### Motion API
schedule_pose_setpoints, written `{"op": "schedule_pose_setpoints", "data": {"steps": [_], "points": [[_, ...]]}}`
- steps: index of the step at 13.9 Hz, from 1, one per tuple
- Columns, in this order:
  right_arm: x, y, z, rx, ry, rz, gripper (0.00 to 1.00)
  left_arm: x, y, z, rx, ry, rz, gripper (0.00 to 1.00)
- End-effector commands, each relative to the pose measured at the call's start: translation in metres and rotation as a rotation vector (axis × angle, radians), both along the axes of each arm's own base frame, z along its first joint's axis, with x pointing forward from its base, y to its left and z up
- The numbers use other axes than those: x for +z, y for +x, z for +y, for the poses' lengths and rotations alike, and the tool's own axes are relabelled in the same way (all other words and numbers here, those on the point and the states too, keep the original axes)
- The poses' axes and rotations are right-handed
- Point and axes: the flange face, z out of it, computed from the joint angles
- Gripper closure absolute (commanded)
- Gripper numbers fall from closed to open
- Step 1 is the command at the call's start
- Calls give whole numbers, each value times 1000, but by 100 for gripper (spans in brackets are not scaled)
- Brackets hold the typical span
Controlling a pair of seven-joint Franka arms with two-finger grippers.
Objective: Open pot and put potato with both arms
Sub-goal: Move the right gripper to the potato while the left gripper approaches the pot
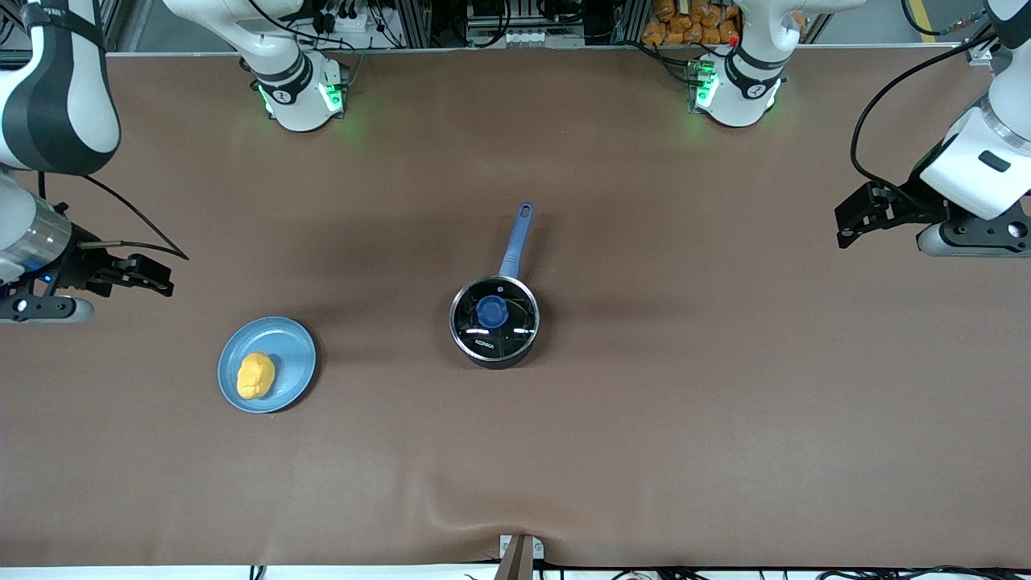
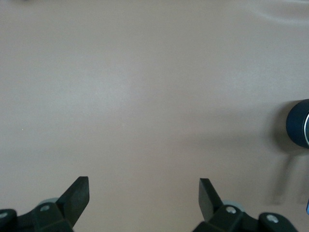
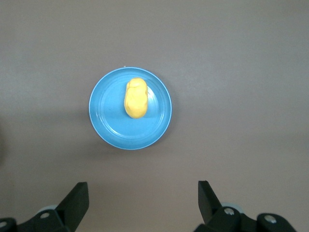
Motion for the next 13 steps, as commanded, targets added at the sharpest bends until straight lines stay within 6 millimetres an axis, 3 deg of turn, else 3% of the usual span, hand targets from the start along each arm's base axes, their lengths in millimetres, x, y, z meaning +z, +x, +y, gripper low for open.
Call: {"op": "schedule_pose_setpoints", "data": {"steps": [1, 4, 11, 13], "points": [[-3, 6, 0, 4, 11, -13, 0, 13, -13, 2, 7, -14, -10, 0], [-26, 18, 1, 6, 5, -18, 0, 11, -16, 7, 8, -11, -4, 0], [-130, 54, -2, 11, 41, -23, 0, 9, -14, 7, 6, -9, -3, 0], [-159, 62, 0, -7, 57, -32, 0, 0, -7, 2, -2, -6, 5, 0]]}}
